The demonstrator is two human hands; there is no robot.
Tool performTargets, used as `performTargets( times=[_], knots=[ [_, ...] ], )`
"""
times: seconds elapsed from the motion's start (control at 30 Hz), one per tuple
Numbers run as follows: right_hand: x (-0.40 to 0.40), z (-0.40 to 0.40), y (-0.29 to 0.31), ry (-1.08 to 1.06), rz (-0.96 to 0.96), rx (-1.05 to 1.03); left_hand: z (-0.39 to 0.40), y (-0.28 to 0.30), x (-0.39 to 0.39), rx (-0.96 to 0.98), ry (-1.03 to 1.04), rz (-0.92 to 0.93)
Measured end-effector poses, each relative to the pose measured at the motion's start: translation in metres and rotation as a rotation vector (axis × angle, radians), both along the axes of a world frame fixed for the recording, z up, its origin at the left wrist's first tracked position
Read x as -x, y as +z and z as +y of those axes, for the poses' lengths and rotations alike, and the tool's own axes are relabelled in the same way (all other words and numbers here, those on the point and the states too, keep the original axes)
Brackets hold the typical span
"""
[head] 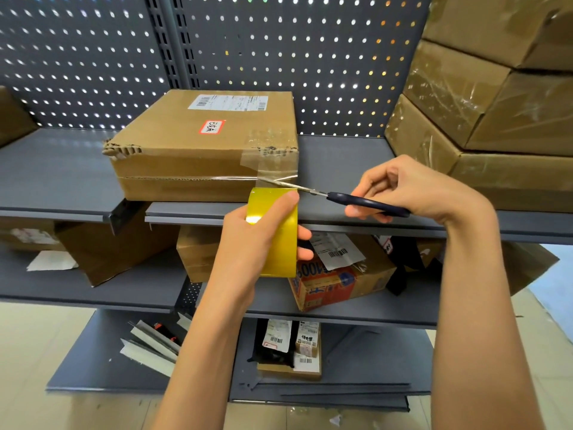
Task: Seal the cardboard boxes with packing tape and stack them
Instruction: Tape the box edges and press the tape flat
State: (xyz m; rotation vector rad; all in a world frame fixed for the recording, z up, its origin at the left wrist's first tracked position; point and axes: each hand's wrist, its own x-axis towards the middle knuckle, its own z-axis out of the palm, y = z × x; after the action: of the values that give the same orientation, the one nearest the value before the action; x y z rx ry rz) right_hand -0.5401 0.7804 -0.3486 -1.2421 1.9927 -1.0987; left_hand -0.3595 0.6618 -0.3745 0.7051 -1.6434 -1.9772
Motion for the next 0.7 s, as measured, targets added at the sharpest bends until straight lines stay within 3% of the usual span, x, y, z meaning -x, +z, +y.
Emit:
performTargets(
  times=[0.43,0.7],
  knots=[
    [-0.006,0.003,-0.018,-0.031,0.005,-0.043,0.007,-0.007,-0.006,-0.023,0.021,-0.033],
    [-0.014,0.026,-0.019,-0.089,-0.024,0.138,0.018,-0.001,-0.006,-0.002,-0.023,0.015]
  ],
)
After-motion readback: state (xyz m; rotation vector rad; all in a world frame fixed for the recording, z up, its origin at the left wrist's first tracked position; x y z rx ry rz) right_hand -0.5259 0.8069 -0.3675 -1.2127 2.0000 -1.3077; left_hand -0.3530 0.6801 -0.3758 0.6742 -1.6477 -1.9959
